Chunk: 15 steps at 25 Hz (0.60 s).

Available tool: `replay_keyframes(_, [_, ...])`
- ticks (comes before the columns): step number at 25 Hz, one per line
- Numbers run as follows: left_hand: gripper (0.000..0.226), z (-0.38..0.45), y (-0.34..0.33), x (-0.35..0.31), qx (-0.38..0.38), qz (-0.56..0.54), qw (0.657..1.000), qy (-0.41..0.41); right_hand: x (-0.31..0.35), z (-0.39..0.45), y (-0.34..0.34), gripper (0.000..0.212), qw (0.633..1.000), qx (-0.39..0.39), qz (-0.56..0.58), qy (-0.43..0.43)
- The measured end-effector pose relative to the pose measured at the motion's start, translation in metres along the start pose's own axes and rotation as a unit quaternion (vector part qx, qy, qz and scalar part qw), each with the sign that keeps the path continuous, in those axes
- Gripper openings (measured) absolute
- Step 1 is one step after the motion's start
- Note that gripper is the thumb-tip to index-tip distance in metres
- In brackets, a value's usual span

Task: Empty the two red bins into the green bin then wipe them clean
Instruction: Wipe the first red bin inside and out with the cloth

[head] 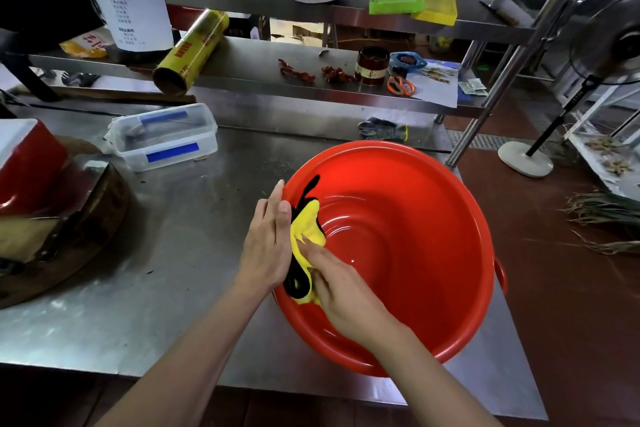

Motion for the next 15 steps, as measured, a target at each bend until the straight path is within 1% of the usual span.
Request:
replay_keyframes(3, [0.060, 0.004, -0.003, -0.001, -0.024, 0.040, 0.999, 0.002, -0.007, -0.015, 0.005, 0.053, 0.999, 0.033, -0.008, -0.011])
replay_keyframes(6, [0.055, 0.009, -0.008, -0.002, -0.036, 0.087, 0.996, 0.004, -0.007, -0.024, 0.022, 0.049, 0.999, 0.039, -0.022, -0.002])
replay_keyframes(8, [0.053, 0.011, -0.011, -0.002, -0.038, 0.099, 0.994, 0.016, -0.006, -0.030, 0.038, 0.048, 0.997, 0.041, -0.060, 0.010])
replay_keyframes(10, [0.051, 0.014, -0.010, -0.001, -0.046, 0.111, 0.992, 0.033, -0.005, -0.038, 0.055, 0.048, 0.991, 0.034, -0.123, 0.025])
replay_keyframes(11, [0.051, 0.015, -0.008, -0.001, -0.052, 0.116, 0.991, 0.041, -0.004, -0.041, 0.065, 0.048, 0.984, 0.011, -0.173, 0.042])
replay_keyframes(13, [0.051, 0.015, -0.005, 0.001, -0.060, 0.122, 0.989, 0.049, -0.003, -0.050, 0.082, 0.049, 0.959, -0.060, -0.257, 0.097])
replay_keyframes(14, [0.051, 0.015, -0.003, 0.002, -0.062, 0.126, 0.989, 0.053, -0.006, -0.055, 0.089, 0.052, 0.952, -0.088, -0.270, 0.113])
replay_keyframes(15, [0.051, 0.014, -0.001, 0.003, -0.063, 0.131, 0.988, 0.058, -0.011, -0.061, 0.095, 0.060, 0.947, -0.111, -0.278, 0.115])
Point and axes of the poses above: each hand's wrist, its own z-axis towards the middle knuckle, its own y-axis out of the back of the hand, x = y × z, the point moved 6 cm from there along z, towards the middle knuckle, and after that the axes turned 12 degrees about -x, right-handed, at the moved point
